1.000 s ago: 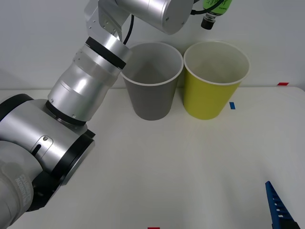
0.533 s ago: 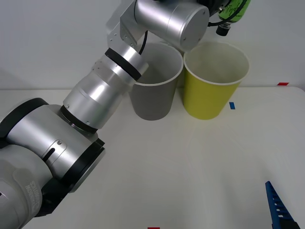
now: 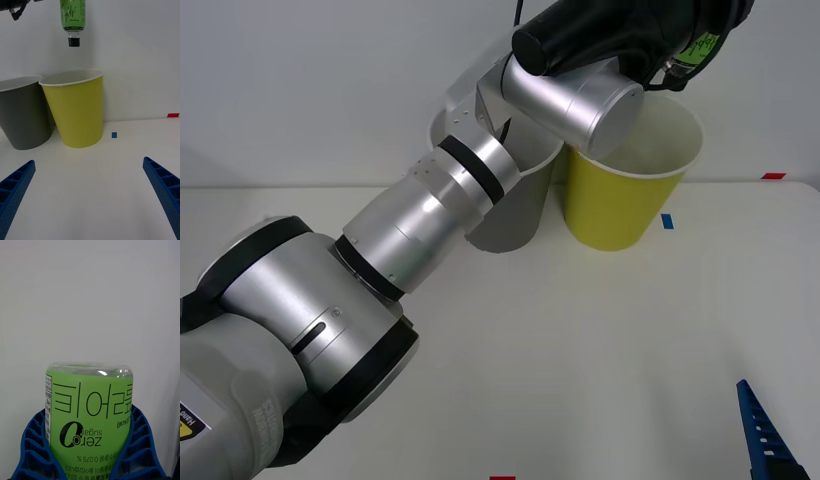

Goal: Put cans in the gray bin and PET bottles in the light green bin.

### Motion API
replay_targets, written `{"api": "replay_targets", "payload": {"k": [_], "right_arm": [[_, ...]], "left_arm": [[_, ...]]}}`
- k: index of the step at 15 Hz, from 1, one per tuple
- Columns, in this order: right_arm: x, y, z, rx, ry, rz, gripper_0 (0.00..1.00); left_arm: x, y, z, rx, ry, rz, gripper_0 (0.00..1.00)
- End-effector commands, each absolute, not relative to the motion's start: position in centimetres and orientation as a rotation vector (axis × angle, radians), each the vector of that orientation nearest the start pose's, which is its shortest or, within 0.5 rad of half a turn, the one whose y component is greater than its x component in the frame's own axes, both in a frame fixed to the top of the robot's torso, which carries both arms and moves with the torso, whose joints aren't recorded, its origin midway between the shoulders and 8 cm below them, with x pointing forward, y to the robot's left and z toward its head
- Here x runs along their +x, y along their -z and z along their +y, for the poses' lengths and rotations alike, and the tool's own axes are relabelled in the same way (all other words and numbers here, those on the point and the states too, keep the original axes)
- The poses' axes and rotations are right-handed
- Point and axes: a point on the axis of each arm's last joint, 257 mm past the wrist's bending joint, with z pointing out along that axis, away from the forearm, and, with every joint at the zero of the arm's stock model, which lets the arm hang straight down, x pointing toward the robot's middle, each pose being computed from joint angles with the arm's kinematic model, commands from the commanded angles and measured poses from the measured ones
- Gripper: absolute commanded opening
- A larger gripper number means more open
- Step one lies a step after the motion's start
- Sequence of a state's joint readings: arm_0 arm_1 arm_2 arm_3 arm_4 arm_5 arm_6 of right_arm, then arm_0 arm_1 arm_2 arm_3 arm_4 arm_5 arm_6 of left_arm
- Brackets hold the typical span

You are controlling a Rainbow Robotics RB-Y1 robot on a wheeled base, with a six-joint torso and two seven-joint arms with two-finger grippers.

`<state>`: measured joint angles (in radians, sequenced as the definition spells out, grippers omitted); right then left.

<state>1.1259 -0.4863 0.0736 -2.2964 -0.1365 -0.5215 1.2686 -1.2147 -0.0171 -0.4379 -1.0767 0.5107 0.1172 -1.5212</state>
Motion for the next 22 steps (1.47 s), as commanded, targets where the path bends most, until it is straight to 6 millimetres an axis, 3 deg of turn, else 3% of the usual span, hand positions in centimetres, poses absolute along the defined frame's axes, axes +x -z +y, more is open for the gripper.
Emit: {"api": "replay_targets", "payload": {"k": [1, 4, 11, 13, 22], "right_arm": [[24.1, 15.9, -28.4, -0.024, -0.167, 1.497, 1.0], [24.1, 15.9, -28.4, -0.024, -0.167, 1.497, 1.0], [24.1, 15.9, -28.4, -0.024, -0.167, 1.497, 1.0], [24.1, 15.9, -28.4, -0.024, -0.167, 1.497, 1.0], [24.1, 15.9, -28.4, -0.024, -0.167, 1.497, 1.0]], "left_arm": [[57.4, -14.5, -21.5, 0.562, 0.667, 1.09, 0.0], [57.8, -13.4, -20.3, 0.531, 0.664, 1.073, 0.0], [57.8, -13.4, -20.3, 0.527, 0.667, 1.074, 0.0], [58.1, -13.2, -20.0, 0.512, 0.678, 1.084, 1.0], [58.5, -13.4, -19.6, 0.516, 0.651, 1.078, 1.0]]}}
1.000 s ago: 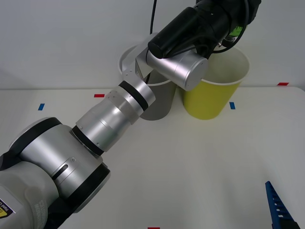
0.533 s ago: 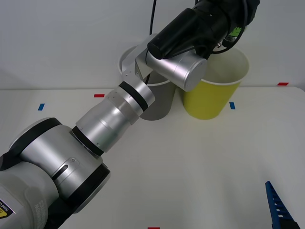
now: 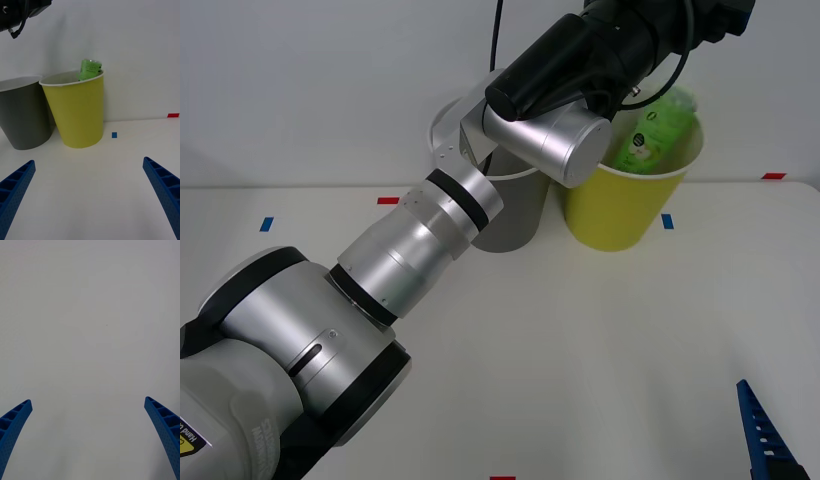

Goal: Put cans in the gray bin and PET bottles in the light green bin.

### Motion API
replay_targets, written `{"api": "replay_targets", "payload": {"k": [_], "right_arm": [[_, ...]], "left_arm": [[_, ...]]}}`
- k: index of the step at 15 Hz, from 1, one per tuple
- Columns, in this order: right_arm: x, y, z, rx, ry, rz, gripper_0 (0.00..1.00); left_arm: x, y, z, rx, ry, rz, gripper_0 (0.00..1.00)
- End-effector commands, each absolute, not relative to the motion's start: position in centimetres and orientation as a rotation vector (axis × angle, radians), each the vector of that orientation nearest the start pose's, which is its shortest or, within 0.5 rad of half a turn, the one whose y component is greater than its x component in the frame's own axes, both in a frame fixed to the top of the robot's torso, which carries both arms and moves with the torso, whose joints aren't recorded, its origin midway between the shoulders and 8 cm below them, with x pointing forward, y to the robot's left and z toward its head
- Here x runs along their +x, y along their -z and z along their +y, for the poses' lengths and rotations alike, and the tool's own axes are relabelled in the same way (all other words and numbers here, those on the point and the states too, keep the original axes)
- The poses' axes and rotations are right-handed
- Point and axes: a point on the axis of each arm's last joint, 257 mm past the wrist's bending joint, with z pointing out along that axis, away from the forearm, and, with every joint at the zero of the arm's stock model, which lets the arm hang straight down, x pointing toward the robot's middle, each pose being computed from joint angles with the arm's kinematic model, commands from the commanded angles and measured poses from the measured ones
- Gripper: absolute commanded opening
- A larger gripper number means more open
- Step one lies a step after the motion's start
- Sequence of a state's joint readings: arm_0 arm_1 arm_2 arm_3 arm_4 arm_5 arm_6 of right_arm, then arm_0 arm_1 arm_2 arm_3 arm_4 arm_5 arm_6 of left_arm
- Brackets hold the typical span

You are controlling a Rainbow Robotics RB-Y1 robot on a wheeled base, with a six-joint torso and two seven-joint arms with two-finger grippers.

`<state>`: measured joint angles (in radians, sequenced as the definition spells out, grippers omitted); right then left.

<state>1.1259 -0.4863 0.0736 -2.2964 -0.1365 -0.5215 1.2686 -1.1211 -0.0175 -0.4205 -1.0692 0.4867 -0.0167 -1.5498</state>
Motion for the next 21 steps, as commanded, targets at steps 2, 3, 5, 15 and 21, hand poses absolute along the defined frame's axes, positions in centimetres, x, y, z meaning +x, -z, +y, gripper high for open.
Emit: {"api": "replay_targets", "payload": {"k": [2, 3, 5, 15, 21], "right_arm": [[24.1, 15.9, -28.4, -0.024, -0.167, 1.497, 1.0], [24.1, 15.9, -28.4, -0.024, -0.167, 1.497, 1.0], [24.1, 15.9, -28.4, -0.024, -0.167, 1.497, 1.0], [24.1, 15.9, -28.4, -0.024, -0.167, 1.497, 1.0], [24.1, 15.9, -28.4, -0.024, -0.167, 1.497, 1.0]], "left_arm": [[58.4, -13.5, -19.6, 0.52, 0.645, 1.075, 1.0], [58.5, -13.5, -19.4, 0.517, 0.642, 1.076, 1.0], [58.6, -13.8, -19.2, 0.514, 0.635, 1.07, 1.0], [56.8, -14.6, -14.2, 0.601, 0.498, 1.155, 1.0], [55.3, -13.3, -6.4, 0.578, 0.375, 1.098, 1.0]]}}
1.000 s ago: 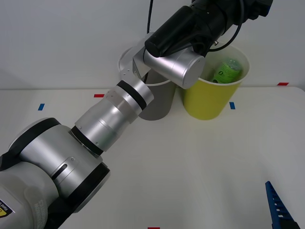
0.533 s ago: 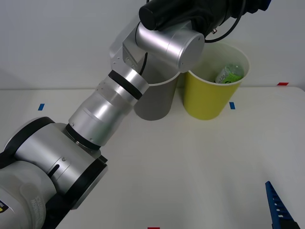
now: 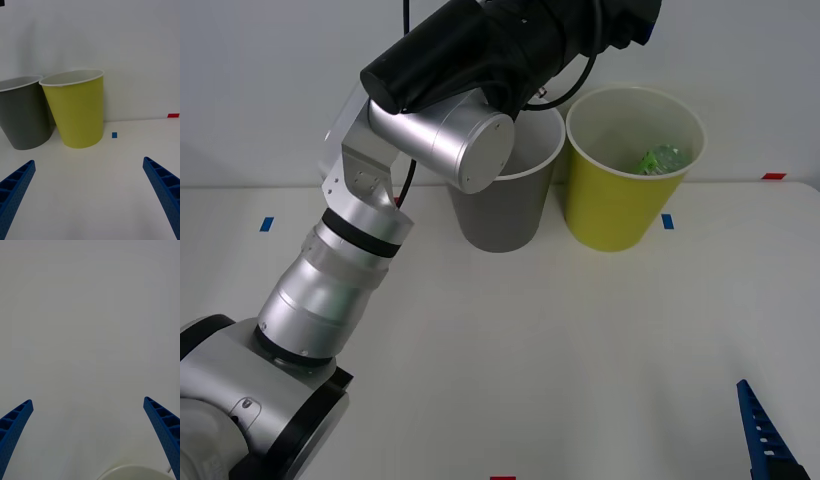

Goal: Put cans in the gray bin and PET bottles in the light green bin.

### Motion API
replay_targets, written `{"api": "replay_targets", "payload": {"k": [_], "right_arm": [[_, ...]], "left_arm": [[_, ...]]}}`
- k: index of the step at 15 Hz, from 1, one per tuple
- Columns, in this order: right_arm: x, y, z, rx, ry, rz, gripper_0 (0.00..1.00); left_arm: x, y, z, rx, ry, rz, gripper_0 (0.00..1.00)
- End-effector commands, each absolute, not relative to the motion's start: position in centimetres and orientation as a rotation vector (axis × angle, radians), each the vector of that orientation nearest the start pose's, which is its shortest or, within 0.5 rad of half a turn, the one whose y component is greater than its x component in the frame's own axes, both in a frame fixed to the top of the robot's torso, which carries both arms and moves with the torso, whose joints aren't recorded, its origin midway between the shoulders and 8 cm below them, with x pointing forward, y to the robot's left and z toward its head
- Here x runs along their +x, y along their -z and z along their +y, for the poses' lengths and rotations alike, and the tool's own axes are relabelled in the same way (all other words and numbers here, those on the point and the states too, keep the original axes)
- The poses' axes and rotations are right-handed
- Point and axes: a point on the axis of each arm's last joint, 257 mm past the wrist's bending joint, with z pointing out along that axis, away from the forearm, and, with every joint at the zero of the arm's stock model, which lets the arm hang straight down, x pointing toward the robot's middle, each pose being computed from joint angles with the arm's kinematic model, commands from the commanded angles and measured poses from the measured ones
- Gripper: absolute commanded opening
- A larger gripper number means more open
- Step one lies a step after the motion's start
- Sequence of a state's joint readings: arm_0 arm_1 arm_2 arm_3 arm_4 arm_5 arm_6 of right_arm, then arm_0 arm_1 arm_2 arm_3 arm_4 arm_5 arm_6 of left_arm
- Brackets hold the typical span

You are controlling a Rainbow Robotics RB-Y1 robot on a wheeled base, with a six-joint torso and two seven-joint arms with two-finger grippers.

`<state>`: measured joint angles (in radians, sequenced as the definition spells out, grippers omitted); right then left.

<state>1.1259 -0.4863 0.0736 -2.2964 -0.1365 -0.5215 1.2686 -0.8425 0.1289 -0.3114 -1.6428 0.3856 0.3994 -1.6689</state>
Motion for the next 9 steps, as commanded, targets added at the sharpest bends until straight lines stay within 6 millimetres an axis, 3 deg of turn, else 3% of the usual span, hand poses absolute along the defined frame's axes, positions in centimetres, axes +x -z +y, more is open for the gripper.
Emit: {"api": "replay_targets", "payload": {"k": [1, 9], "right_arm": [[24.1, 15.9, -28.4, -0.024, -0.167, 1.497, 1.0], [24.1, 15.9, -28.4, -0.024, -0.167, 1.497, 1.0]], "left_arm": [[54.7, -13.1, -4.9, 0.57, 0.355, 1.089, 1.0], [49.7, -9.3, 5.9, 0.486, 0.236, 1.099, 1.0]]}}
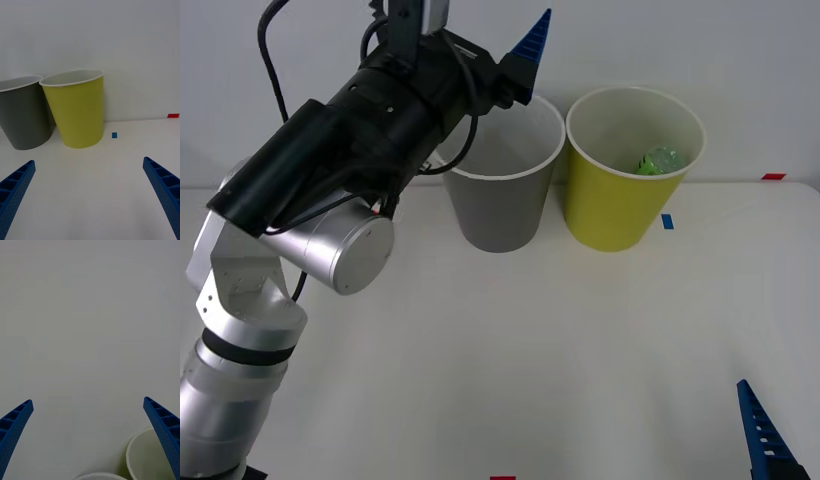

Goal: Put cans in the gray bin and PET bottles in the light green bin.

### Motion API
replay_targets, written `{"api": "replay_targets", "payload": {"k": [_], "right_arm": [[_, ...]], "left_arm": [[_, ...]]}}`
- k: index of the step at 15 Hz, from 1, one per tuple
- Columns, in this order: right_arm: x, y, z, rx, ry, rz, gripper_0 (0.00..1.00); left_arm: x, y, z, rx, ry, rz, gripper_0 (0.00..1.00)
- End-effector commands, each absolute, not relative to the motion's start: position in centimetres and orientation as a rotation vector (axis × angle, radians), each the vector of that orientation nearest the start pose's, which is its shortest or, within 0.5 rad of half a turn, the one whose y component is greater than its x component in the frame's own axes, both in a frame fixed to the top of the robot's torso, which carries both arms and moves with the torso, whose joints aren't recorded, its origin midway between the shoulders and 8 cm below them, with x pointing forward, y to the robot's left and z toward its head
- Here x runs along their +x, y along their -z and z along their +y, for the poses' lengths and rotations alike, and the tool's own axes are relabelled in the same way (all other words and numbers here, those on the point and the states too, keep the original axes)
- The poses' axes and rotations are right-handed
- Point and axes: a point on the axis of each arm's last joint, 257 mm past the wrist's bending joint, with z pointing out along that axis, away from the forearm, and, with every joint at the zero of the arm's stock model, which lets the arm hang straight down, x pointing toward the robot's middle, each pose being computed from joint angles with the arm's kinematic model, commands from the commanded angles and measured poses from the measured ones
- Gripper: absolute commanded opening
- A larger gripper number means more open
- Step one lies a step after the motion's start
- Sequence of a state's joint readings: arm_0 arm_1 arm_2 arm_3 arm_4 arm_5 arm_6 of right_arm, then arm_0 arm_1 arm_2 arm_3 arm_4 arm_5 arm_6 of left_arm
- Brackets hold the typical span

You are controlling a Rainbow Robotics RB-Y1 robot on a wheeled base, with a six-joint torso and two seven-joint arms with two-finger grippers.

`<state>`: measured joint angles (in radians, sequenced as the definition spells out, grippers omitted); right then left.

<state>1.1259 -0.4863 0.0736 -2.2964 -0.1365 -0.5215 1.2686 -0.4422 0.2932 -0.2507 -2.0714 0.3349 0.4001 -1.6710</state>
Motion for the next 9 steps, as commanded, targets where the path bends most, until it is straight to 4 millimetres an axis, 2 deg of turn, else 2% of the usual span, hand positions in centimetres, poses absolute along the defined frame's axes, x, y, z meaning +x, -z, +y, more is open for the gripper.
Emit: {"api": "replay_targets", "payload": {"k": [1, 6, 9], "right_arm": [[24.1, 15.9, -28.4, -0.024, -0.167, 1.497, 1.0], [24.1, 15.9, -28.4, -0.024, -0.167, 1.497, 1.0], [24.1, 15.9, -28.4, -0.024, -0.167, 1.497, 1.0]], "left_arm": [[48.9, -8.5, 7.5, 0.474, 0.22, 1.113, 1.0], [45.1, -4.9, 14.5, 0.396, 0.142, 1.196, 1.0], [43.7, -2.6, 18.3, 0.321, 0.106, 1.216, 1.0]]}}
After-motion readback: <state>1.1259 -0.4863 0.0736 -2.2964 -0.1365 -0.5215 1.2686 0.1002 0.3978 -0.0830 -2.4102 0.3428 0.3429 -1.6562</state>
